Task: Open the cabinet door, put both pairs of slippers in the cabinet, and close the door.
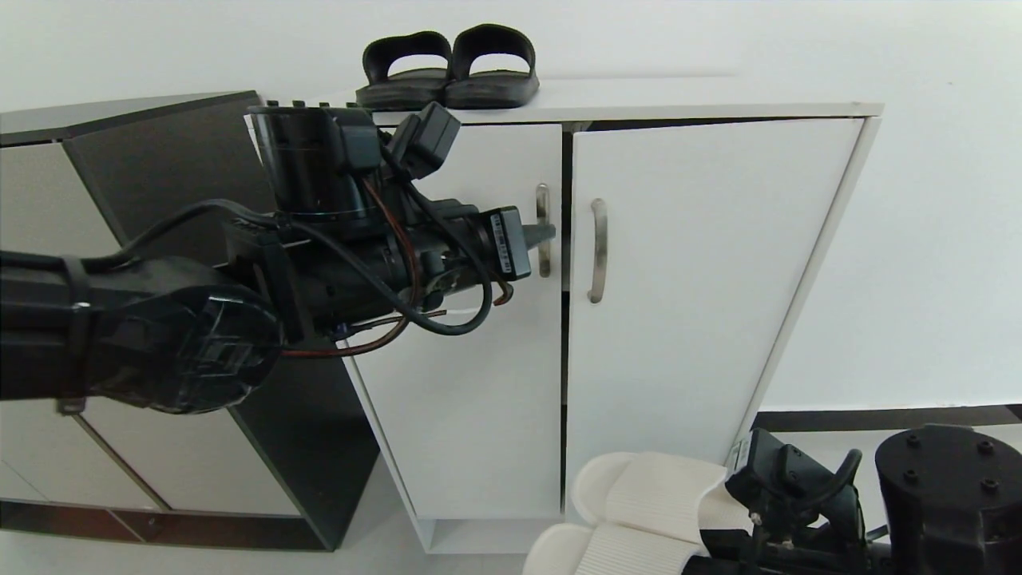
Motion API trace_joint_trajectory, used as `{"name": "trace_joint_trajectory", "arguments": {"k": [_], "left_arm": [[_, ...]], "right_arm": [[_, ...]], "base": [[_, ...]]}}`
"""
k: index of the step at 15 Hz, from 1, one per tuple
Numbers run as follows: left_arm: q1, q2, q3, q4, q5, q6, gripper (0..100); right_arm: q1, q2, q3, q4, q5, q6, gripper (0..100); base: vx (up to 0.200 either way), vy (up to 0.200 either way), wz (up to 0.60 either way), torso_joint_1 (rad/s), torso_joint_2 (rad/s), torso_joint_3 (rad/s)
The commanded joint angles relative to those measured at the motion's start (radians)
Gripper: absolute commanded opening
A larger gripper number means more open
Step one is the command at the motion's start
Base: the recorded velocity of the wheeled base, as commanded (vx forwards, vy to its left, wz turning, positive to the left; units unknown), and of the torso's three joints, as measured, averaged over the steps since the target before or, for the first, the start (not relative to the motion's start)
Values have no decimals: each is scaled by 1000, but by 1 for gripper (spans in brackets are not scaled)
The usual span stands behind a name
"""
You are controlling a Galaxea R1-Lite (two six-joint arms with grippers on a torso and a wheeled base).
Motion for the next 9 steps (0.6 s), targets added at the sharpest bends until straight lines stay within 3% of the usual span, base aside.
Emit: {"name": "trace_joint_trajectory", "arguments": {"k": [1, 9], "left_arm": [[28, 60, -33, 0, -5, 0, 0], [28, 135, -129, 16, 1, 0, 0]], "right_arm": [[8, -1, 1, 0, -3, -7, 0], [10, 3, 3, 0, -3, -13, 0]], "base": [[0, 0, 0, 0, 0, 0], [0, 0, 0, 0, 0, 0]]}}
